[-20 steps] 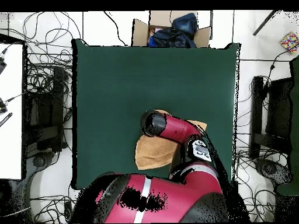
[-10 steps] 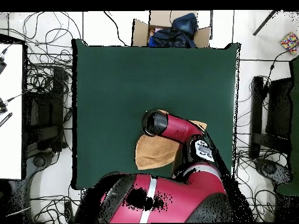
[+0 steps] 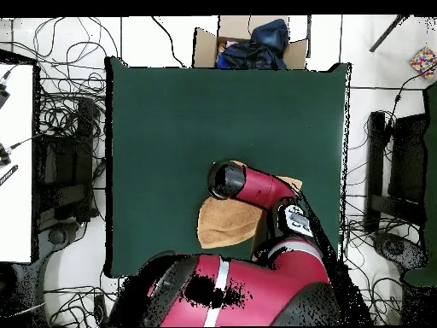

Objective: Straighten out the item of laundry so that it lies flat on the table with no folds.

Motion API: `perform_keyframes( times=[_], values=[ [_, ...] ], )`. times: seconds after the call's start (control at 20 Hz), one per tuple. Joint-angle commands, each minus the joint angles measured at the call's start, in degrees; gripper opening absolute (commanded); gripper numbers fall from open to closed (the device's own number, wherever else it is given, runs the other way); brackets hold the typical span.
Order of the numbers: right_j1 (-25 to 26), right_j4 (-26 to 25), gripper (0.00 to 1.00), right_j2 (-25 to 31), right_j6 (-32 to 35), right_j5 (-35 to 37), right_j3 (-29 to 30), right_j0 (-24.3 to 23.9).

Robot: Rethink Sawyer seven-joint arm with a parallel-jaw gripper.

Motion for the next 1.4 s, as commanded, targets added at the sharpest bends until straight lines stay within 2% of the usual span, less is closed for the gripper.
perform_keyframes(
  times=[0.05, 0.55, 0.75, 1.4],
  values=[
    [10.45, 7.18, 0.00, 15.03, 15.20, -17.85, -6.48, 3.87],
    [9.32, 10.71, 0.00, 10.76, 16.54, -14.52, -7.16, 7.43],
    [8.33, 13.58, 0.00, 7.73, 17.26, -12.00, -7.05, 9.98],
    [9.31, 16.26, 0.00, 9.36, 13.91, -16.46, -6.20, 9.27]
  ],
)
